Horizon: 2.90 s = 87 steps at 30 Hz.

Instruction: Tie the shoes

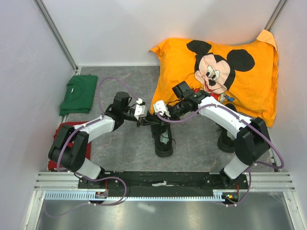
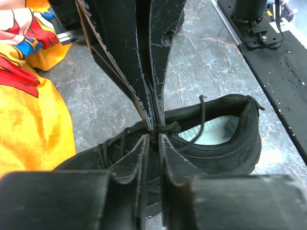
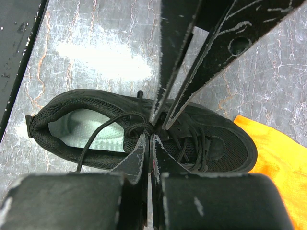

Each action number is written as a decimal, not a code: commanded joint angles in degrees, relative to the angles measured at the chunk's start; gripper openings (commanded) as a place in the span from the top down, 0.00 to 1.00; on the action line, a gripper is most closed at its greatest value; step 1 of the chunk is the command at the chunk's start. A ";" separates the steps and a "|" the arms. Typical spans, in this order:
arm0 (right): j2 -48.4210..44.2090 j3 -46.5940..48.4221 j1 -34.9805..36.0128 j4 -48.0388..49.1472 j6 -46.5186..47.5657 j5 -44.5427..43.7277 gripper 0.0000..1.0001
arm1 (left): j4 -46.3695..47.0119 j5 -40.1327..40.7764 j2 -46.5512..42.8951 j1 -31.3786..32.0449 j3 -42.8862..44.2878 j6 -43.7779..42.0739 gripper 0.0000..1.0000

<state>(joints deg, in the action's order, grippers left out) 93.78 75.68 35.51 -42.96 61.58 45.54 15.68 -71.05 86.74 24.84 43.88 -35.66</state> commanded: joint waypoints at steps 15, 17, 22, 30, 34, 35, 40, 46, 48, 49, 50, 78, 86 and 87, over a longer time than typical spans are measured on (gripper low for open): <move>-7.73 -6.15 -3.42 -1.25 -1.11 -5.72 1.00 | 2.87 12.32 -7.90 -0.85 -2.39 11.39 0.98; -8.43 -7.21 -4.13 -1.34 -1.64 -6.42 1.00 | 2.25 14.43 -8.34 -1.11 -2.57 12.80 0.98; -9.05 -9.06 -5.09 -1.25 -2.17 -8.27 1.00 | 2.16 19.45 -8.87 -1.55 -3.62 17.37 0.98; -10.45 -11.96 -7.03 -1.16 -1.82 -9.41 1.00 | 2.16 22.62 -11.59 -3.22 -6.87 18.17 0.98; -12.12 -13.36 -8.17 -1.42 -1.03 -9.85 1.00 | 2.25 22.62 -11.94 -3.22 -7.49 18.96 0.98; -12.65 -13.97 -8.26 -1.60 -0.85 -10.29 1.00 | 2.42 22.71 -11.94 -3.22 -7.58 19.05 0.98; -13.88 -14.95 -9.14 -3.00 0.03 -12.05 1.00 | 2.51 24.11 -12.21 -3.22 -8.11 18.44 0.98; -15.11 -16.18 -10.02 -4.06 1.26 -13.28 1.00 | 2.34 25.96 -12.38 -3.31 -8.63 16.42 0.98; -15.38 -16.88 -10.11 -4.24 1.70 -13.46 1.00 | 1.81 25.96 -12.38 -3.40 -8.63 15.71 0.98; -15.55 -17.14 -10.28 -4.15 1.79 -13.46 1.00 | 1.72 25.78 -12.30 -3.31 -8.72 15.01 0.98; -15.55 -17.49 -10.28 -4.15 1.96 -13.37 1.00 | 1.46 25.35 -12.21 -3.39 -8.72 14.66 0.99; -14.41 -19.25 -10.19 -1.42 1.35 -15.39 1.00 | -10.67 27.80 -8.51 -3.31 -4.15 1.92 0.99; -14.94 -20.40 -10.37 -1.78 2.14 -16.53 1.00 | -12.17 28.77 -8.17 -3.31 -4.07 -0.99 0.98; -15.11 -20.66 -10.37 -1.78 2.31 -16.62 1.00 | -12.17 28.86 -7.90 -3.31 -3.98 -1.25 0.98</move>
<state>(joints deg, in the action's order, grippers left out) 79.88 56.62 25.91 -41.93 62.87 32.14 5.61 -46.37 77.97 22.24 38.00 -32.69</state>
